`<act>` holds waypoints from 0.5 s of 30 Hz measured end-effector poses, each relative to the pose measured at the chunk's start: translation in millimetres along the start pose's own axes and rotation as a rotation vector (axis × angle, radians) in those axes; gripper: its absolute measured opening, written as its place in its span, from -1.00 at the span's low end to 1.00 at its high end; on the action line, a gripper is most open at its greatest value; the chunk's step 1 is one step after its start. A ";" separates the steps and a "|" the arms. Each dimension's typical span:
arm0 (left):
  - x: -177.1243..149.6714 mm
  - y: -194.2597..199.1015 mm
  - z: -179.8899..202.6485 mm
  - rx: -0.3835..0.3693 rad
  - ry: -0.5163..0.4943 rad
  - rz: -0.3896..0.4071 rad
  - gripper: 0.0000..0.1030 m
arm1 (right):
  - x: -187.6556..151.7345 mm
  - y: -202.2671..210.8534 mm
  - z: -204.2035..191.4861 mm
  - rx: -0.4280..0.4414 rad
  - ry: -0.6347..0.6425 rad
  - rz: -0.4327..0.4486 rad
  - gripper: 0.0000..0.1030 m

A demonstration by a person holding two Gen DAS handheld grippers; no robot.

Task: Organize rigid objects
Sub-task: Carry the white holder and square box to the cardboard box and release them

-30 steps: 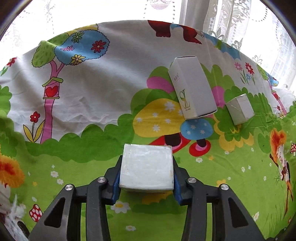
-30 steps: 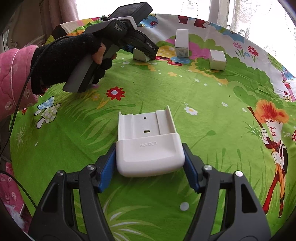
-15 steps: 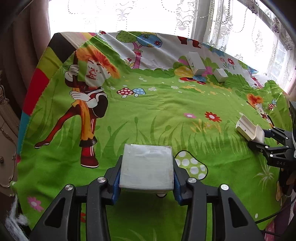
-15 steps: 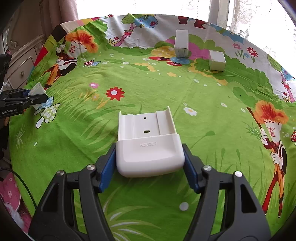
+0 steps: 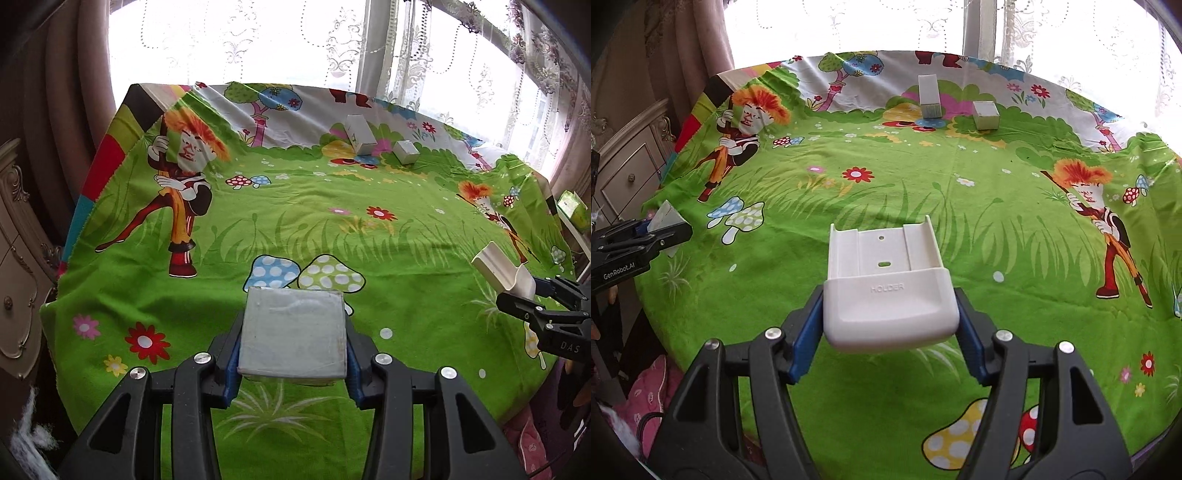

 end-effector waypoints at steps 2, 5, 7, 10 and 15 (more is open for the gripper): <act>-3.6 3.9 9.0 -0.007 -0.015 0.006 -0.12 | -8.9 12.3 2.3 -0.004 -0.012 0.008 0.33; -9.1 10.1 19.3 -0.024 -0.023 0.008 -0.12 | -18.5 28.9 6.2 -0.028 -0.016 0.025 0.33; -11.9 16.1 26.6 -0.024 -0.041 0.015 -0.12 | -23.0 39.4 10.1 -0.027 -0.032 0.036 0.33; -14.8 24.5 36.4 -0.017 -0.069 0.024 -0.12 | -29.1 54.5 14.4 -0.035 -0.041 0.059 0.33; -17.2 37.9 59.1 -0.030 -0.120 0.028 -0.12 | -39.0 83.7 20.6 -0.051 -0.036 0.098 0.33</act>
Point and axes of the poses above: each gripper's, at about its wrist camera, not at the fingertips, and y roughly against the way its jaws point, z to its right, x to its top, the point moved 5 cm from there along -y, roughly the way its jaws point, and after that the axes turned 13 degrees about -x, right-handed, at the moved point
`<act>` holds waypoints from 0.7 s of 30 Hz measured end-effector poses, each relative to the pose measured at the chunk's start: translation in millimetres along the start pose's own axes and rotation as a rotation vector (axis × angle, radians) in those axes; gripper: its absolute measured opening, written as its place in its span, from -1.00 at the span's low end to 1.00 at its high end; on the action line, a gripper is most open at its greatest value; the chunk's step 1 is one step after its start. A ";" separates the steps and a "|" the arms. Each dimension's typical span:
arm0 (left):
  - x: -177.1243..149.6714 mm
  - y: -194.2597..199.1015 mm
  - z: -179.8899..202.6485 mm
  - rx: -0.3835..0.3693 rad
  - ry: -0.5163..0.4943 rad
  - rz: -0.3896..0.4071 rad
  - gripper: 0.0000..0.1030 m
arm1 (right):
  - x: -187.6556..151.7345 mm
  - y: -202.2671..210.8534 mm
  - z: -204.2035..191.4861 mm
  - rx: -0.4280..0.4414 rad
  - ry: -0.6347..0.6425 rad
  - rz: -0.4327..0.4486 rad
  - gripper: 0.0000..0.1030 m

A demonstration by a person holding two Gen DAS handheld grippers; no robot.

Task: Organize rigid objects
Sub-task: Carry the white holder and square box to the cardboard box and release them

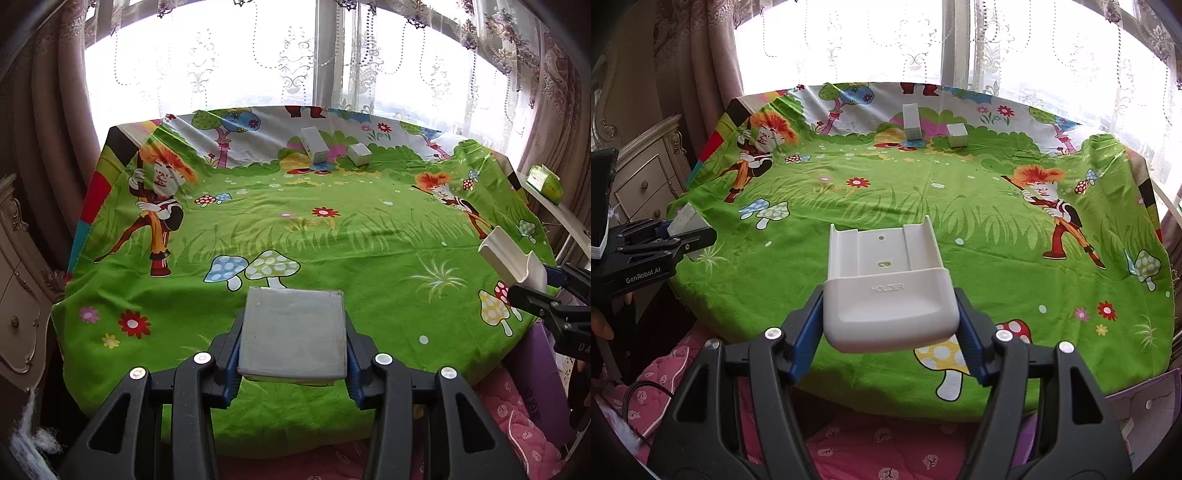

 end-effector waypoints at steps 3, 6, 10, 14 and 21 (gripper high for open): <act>5.1 3.1 18.6 -0.011 -0.051 0.000 -0.12 | -4.1 18.1 11.3 -0.018 -0.005 0.024 0.33; 9.7 4.0 39.6 -0.031 -0.102 -0.002 -0.12 | -9.6 33.9 26.4 -0.041 -0.018 0.038 0.33; 10.7 0.2 70.9 -0.079 -0.163 -0.025 -0.12 | -19.3 50.9 48.5 -0.069 -0.039 0.043 0.33; 7.4 -7.3 105.9 -0.127 -0.223 -0.058 -0.12 | -30.9 66.1 71.6 -0.112 -0.058 0.044 0.33; 3.8 -20.0 180.0 -0.245 -0.347 -0.131 -0.12 | -58.4 88.5 119.2 -0.195 -0.122 0.031 0.33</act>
Point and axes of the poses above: each gripper's, at about its wrist camera, not at the fingertips, and y roughly against the way its jaws point, z to its right, x to its top, the point moved 5 cm from there along -y, roughly the way its jaws point, and after that the axes turned 13 degrees about -x, right-handed, at the moved point
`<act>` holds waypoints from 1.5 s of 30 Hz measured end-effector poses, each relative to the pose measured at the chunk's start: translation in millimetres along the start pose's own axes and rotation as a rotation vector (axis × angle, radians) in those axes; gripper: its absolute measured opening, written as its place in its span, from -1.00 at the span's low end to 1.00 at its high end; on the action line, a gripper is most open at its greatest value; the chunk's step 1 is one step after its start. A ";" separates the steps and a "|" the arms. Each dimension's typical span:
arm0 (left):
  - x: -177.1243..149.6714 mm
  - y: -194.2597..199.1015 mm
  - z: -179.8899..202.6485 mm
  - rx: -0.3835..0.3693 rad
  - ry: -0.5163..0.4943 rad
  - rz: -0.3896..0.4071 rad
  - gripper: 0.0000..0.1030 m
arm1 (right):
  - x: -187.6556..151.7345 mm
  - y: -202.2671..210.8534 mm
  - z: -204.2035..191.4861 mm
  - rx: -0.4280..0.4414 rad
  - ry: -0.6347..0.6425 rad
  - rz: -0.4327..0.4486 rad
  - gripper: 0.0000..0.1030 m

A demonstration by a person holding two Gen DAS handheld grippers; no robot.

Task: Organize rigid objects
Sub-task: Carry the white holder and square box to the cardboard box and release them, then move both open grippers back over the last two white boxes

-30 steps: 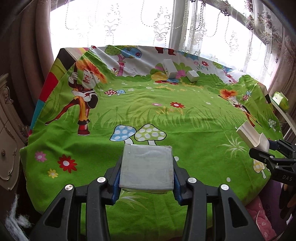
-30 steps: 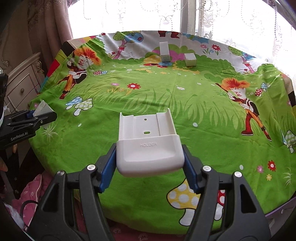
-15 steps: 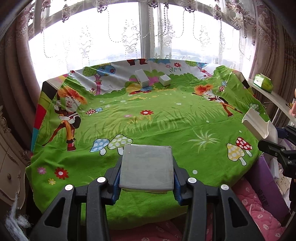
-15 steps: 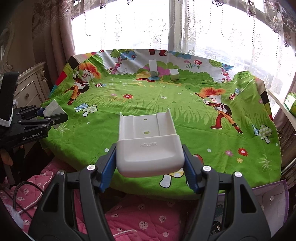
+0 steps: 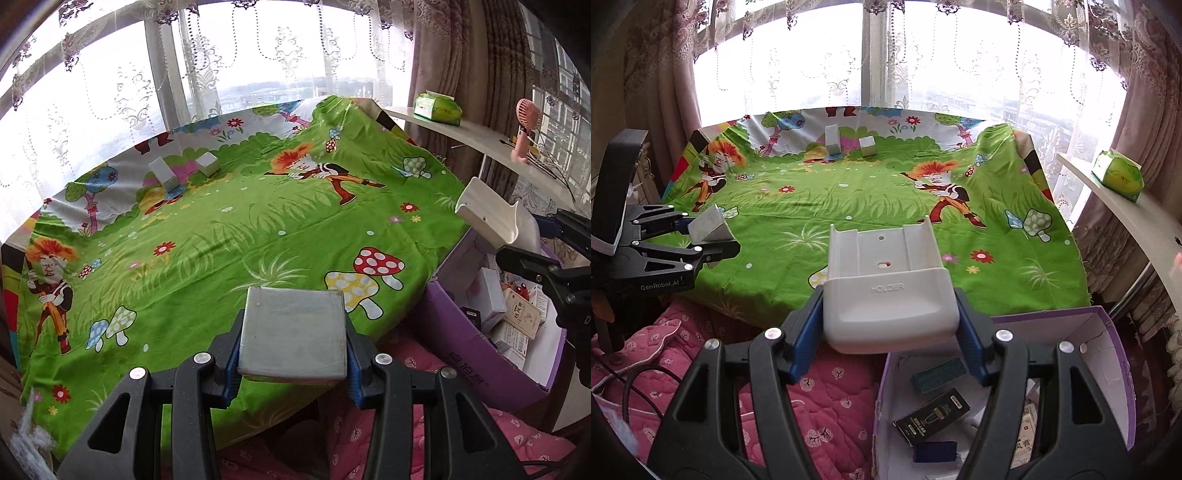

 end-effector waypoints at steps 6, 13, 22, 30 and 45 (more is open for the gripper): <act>18.7 -21.9 64.5 -0.106 -0.117 -0.051 -0.12 | -22.4 6.5 55.5 -0.089 -0.082 -0.030 0.33; 31.7 -52.2 133.3 -0.202 -0.236 -0.122 -0.12 | -48.4 13.6 118.9 -0.217 -0.162 -0.075 0.33; 23.1 -93.9 187.7 -0.255 -0.313 -0.219 -0.12 | -89.7 20.7 181.9 -0.331 -0.242 -0.145 0.33; 22.4 -111.9 206.3 -0.296 -0.327 -0.232 -0.10 | -107.3 17.1 201.9 -0.345 -0.293 -0.177 0.34; 45.8 -78.1 100.5 -0.193 -0.093 -0.012 0.59 | -83.2 10.5 174.5 -0.306 -0.256 -0.142 0.49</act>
Point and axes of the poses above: each gripper's, at about its wrist camera, not at the fingertips, and y roughly against the way its jaws point, z to its right, x to its top, the point moved 5 cm from there along -y, roughly the way its jaws point, and after that the axes turned 13 degrees about -x, right-handed, at the moved point
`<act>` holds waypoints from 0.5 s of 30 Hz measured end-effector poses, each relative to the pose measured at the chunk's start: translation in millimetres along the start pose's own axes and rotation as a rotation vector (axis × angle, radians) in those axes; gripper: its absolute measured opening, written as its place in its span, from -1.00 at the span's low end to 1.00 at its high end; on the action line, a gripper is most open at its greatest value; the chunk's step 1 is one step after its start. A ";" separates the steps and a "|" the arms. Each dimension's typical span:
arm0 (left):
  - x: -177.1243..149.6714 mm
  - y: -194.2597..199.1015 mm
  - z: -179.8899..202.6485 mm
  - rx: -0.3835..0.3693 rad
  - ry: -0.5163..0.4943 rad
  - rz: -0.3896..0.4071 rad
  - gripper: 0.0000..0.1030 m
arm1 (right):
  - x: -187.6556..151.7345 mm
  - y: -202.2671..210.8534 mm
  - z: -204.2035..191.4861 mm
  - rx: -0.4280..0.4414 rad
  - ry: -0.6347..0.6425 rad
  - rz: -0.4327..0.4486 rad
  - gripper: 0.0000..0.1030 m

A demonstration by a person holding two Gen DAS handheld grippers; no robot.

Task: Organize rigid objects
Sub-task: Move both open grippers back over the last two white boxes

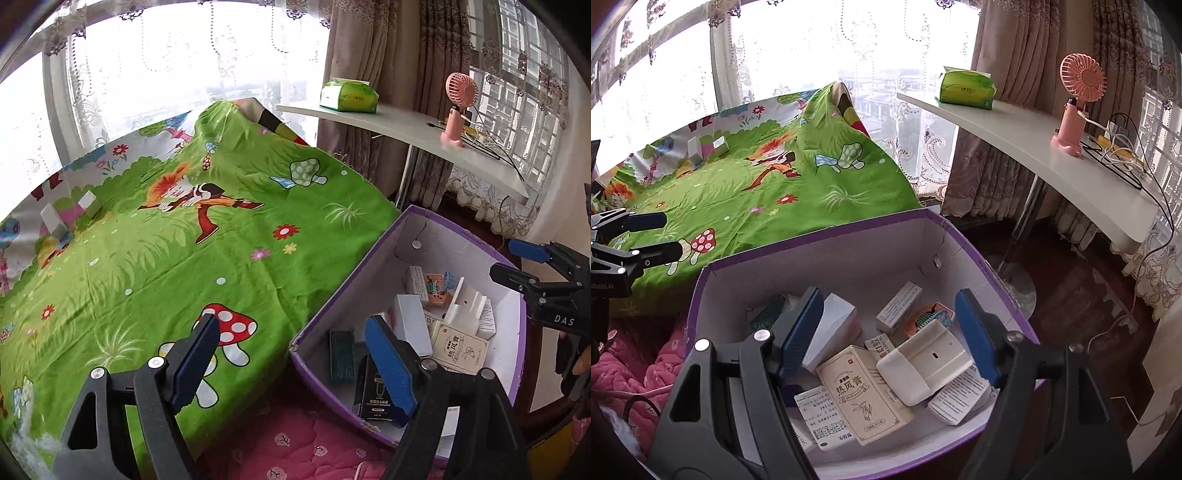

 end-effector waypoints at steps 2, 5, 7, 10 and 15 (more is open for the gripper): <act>-7.2 9.4 -30.5 0.042 0.058 0.013 0.59 | 0.2 -0.9 -11.0 0.016 0.022 -0.005 0.50; -22.5 28.4 -81.1 0.130 0.138 0.041 0.59 | 3.0 -1.6 -32.3 0.045 0.056 -0.016 0.51; -34.3 44.0 -113.8 0.189 0.186 0.064 0.59 | 7.0 0.7 -52.7 0.065 0.094 -0.011 0.51; -57.7 67.1 -163.0 0.282 0.260 0.094 0.62 | 14.1 4.4 -91.1 0.106 0.172 0.003 0.60; -93.1 87.5 -240.8 0.403 0.377 0.086 0.62 | 24.5 -3.1 -180.1 0.223 0.303 -0.005 0.67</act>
Point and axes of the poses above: each gripper's, at about its wrist camera, not at the fingertips, and y roughly against the way its jaws point, z to its right, x to its top, the point moved 5 cm from there along -y, roughly the way its jaws point, and after that the axes turned 13 degrees about -x, right-handed, at the moved point
